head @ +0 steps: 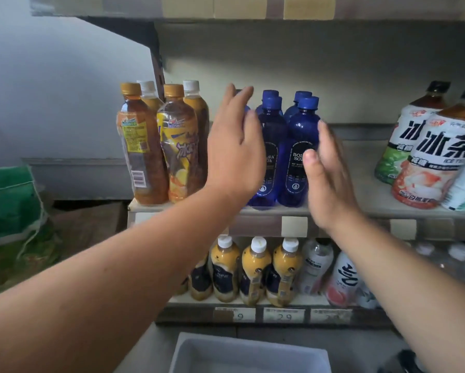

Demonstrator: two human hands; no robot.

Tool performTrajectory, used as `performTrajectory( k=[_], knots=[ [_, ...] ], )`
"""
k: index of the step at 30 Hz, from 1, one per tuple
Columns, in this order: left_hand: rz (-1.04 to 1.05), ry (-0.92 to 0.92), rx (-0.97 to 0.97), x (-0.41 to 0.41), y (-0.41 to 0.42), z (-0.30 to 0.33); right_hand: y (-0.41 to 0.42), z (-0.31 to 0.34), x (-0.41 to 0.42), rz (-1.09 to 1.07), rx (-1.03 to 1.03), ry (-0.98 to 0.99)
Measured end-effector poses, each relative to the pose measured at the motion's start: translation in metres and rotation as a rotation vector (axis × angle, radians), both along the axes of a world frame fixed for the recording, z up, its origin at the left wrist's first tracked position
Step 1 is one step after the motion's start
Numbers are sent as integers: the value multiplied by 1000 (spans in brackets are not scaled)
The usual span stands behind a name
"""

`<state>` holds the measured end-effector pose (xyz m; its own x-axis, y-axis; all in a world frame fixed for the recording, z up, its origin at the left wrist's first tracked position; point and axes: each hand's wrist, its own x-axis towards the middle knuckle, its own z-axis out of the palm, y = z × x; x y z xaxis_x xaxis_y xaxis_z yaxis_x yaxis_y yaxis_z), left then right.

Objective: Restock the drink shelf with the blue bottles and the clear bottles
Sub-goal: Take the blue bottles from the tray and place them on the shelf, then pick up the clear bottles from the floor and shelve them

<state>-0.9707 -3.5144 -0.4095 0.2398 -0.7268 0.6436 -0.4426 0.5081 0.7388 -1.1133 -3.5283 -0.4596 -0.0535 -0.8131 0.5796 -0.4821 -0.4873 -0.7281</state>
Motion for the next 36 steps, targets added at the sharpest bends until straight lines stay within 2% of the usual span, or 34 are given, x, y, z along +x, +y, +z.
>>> performTrajectory(
  k=[3, 8, 11, 15, 19, 26, 30, 36],
  knots=[
    [-29, -18, 6, 1, 23, -45, 27, -16, 14, 17, -103, -30],
    [-101, -22, 110, -2, 33, -86, 34, -36, 24, -90, -20, -74],
    [-130, -20, 128, 1, 36, -98, 40, -53, 22, -41, -2, -181],
    [-240, -62, 134, -4, 58, -131, 72, -97, 15, -47, -1, -254],
    [-382, -65, 195, -30, 89, -191, 121, -149, 0, -143, 106, -307],
    [-675, -71, 332, -101, 162, -287, 198, -230, -51, -374, 244, -313],
    [-807, -112, 460, -131, 181, -324, 238, -264, -82, -534, 390, -211],
    [-808, -303, 665, -169, 185, -358, 279, -302, -108, -641, 549, -162]
  ],
)
